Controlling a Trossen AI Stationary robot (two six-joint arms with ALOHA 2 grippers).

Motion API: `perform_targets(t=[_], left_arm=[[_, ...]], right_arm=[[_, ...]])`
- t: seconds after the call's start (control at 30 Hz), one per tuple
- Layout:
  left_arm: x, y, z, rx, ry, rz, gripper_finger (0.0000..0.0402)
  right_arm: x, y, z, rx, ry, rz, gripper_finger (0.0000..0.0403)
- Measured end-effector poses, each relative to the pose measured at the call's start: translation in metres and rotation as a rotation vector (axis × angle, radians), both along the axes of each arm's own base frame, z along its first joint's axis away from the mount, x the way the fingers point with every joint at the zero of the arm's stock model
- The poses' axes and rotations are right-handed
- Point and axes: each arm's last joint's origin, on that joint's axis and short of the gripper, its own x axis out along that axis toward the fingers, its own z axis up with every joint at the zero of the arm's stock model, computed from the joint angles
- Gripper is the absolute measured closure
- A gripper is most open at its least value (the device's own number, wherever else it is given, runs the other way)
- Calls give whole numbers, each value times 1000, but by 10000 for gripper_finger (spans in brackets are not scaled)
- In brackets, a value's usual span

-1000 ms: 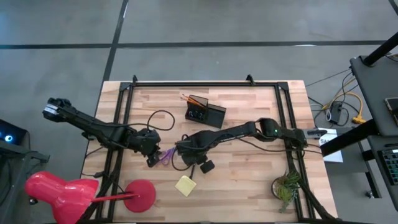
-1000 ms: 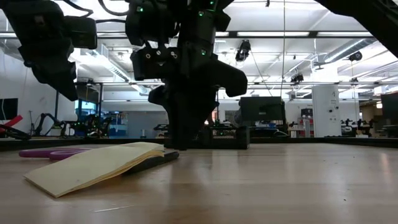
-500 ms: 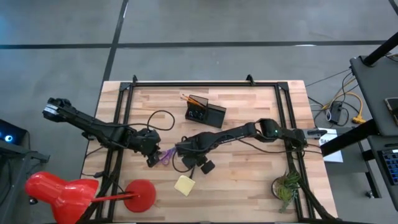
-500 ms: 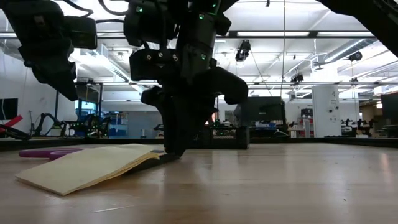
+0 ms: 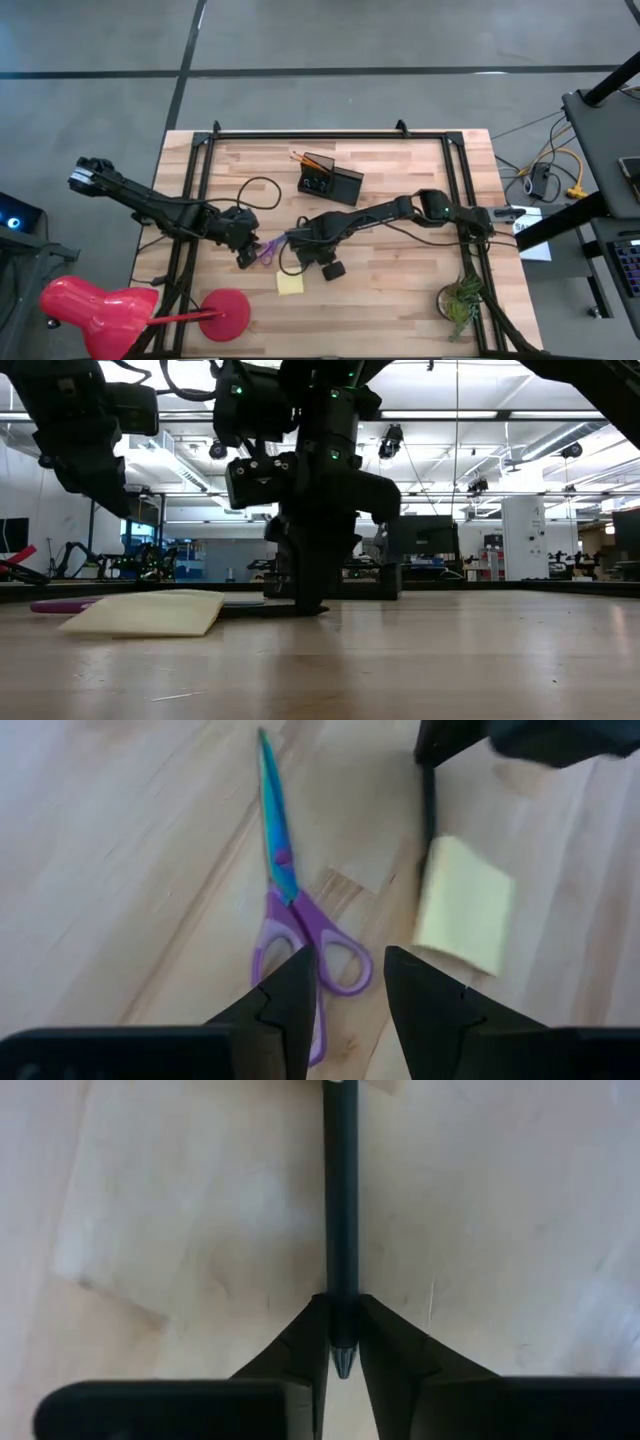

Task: Pick and place office supplies into organizer
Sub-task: Put the black pen into the black desk organizer

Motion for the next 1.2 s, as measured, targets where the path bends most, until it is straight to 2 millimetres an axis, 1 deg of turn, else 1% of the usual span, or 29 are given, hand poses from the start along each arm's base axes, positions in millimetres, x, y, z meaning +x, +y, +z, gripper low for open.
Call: perform_targets(t=[0.13,0.33,0.43,0.53,0.63,0.7,0.77,0.83,0.93,1.07,1.13,1.2], left_arm=[[1,0,0,-3,-10,0,297],[1,0,0,2,-13,4,297],[1,0,0,3,-14,5,297],[1,0,0,3,-15,5,297],[1,0,1,4,-19,7,297],[3,0,4,3,-45,12,297],[5,-1,6,8,-72,22,297],[5,0,7,23,-88,36,297],[5,1,9,42,-106,54,297],[4,3,11,75,-133,86,297],[3,4,16,95,-155,100,297],[3,5,24,126,-196,110,297]], right_arm=[[0,0,-1,20,20,-183,367],[4,0,1,81,23,-479,368],[7,1,5,99,7,-548,369],[13,4,10,115,-53,-550,369],[18,6,24,150,-147,-520,370],[22,7,43,194,-245,-513,370],[23,5,58,200,-296,-540,370],[21,1,62,162,-309,-575,373],[17,-6,64,76,-313,-630,379],[9,-15,86,-23,-366,-702,383],[3,-18,92,-87,-381,-738,384],[-2,-20,93,-158,-381,-783,384]])
